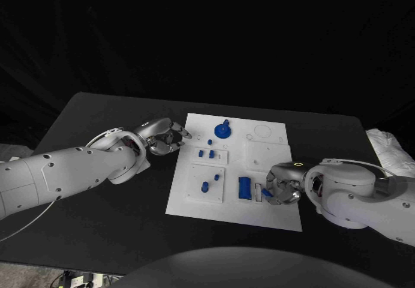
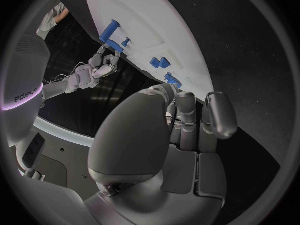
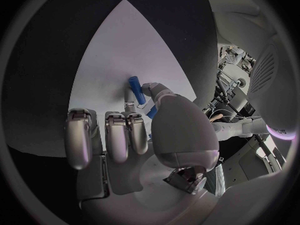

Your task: Assemble the parts on the task board

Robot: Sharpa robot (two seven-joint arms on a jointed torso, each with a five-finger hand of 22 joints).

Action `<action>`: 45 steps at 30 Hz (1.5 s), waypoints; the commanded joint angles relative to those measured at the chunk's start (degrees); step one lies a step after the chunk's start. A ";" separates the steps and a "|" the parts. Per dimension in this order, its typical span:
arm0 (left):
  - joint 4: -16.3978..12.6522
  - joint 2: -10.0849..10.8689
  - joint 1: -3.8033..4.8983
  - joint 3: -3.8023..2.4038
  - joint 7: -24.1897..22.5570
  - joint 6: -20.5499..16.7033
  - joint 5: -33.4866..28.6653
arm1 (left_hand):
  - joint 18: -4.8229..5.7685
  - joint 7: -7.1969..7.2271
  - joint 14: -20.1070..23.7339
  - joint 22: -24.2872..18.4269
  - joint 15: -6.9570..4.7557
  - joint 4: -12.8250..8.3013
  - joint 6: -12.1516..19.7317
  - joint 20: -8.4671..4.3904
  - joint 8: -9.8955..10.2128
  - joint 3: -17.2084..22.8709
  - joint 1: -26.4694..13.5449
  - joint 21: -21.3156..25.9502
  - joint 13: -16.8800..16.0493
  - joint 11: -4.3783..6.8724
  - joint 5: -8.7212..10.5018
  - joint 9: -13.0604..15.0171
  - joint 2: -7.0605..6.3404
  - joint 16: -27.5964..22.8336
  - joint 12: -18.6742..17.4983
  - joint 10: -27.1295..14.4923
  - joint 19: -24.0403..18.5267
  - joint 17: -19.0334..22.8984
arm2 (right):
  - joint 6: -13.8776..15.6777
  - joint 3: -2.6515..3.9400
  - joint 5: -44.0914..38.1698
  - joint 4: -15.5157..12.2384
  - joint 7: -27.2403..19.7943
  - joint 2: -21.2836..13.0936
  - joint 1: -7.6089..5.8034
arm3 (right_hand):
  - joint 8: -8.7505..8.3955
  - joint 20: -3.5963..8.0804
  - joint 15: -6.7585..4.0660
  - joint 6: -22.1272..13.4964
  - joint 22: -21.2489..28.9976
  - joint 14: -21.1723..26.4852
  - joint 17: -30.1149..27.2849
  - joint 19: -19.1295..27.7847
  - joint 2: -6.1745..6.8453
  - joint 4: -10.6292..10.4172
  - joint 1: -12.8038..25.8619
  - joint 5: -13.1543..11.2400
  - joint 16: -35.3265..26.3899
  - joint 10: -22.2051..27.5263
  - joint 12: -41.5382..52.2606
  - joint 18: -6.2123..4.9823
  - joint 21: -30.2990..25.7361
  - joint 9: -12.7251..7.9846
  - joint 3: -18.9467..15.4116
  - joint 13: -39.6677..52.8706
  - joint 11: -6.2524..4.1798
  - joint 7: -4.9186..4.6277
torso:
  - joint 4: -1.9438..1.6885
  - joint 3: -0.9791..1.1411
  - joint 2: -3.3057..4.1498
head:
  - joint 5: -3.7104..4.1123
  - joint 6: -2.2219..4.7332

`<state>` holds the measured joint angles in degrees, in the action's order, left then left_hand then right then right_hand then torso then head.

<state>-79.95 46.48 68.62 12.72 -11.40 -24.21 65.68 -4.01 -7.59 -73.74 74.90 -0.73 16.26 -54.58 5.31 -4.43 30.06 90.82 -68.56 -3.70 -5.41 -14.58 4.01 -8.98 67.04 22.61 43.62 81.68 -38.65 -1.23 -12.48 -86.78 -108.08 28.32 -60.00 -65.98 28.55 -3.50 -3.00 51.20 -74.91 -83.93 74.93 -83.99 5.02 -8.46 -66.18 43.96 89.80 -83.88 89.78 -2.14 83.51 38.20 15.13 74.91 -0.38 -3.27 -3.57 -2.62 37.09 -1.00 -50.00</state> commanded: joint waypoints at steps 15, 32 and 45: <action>-0.10 0.01 -0.03 -0.04 0.23 0.83 -0.24 | -0.46 -0.19 0.24 9.22 0.03 0.09 -0.31 0.07 -0.24 0.40 -0.01 0.20 -0.08 -0.02 -0.10 0.09 -0.60 -0.25 -0.35 0.47 -0.33 0.10 | 4.04 -0.01 34.50 0.11 1.85 -2.23 -1.59 | 0.68 1.10 -1.10 0.65 -12.24 -6.07 15.07 -1.22 -1.22 -1.65 2.70 1.27 0.20 -6.12 0.22 -0.02 -1.25 2.17 2.27 15.09 -0.85 0.66 | 0.05 0.01 0.06 | -0.49 0.00; -0.09 -0.29 -0.03 -0.04 0.24 0.75 -0.24 | -0.47 -0.20 0.28 9.20 0.05 0.08 -0.39 0.08 -0.27 0.46 -0.03 0.25 -0.08 -0.03 -0.09 0.09 -0.64 -0.30 -0.38 0.50 -0.35 0.20 | 4.09 -0.04 50.07 3.69 2.08 0.20 -1.94 | -0.66 0.63 -0.43 -1.18 -11.55 -6.07 15.07 0.12 -1.69 -2.18 4.60 -0.28 0.20 -6.12 0.22 -0.49 -3.27 2.49 3.31 15.09 -0.04 -0.24 | -0.05 -0.07 -0.05 | -0.06 0.00; -0.23 -0.20 -0.03 -0.05 0.53 0.81 -0.24 | -0.46 -0.21 0.29 9.21 0.06 0.08 -0.44 0.09 -0.28 0.50 -0.06 0.22 -0.08 -0.04 -0.08 0.10 -0.68 -0.31 -0.39 0.54 -0.35 0.22 | 7.70 -0.04 47.13 5.24 2.72 1.42 -1.07 | -1.04 0.28 -0.14 -1.38 -11.19 -6.07 15.07 0.84 -1.92 -2.69 6.28 -3.98 0.20 -6.12 0.22 -0.77 -4.39 2.83 3.12 15.09 0.22 -0.44 | 0.02 -0.01 0.02 | -0.40 0.00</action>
<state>-80.03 46.39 68.59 12.72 -10.93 -23.95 65.67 -4.01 -7.66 -73.74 74.90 -0.73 16.42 -54.65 5.31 -4.42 30.22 90.82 -68.56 -3.70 -5.40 -14.58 4.04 -8.97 67.04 22.61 43.62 81.68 -38.51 5.02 -12.38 -38.72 -102.89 30.50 -58.72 -67.34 27.72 -3.12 -3.60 50.23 -74.94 -84.13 74.91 -83.56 3.25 -10.93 -60.24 40.24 89.80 -83.99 89.78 -2.14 79.43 41.15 18.11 74.90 -0.65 -3.81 -3.60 -2.65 37.09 -1.38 -50.00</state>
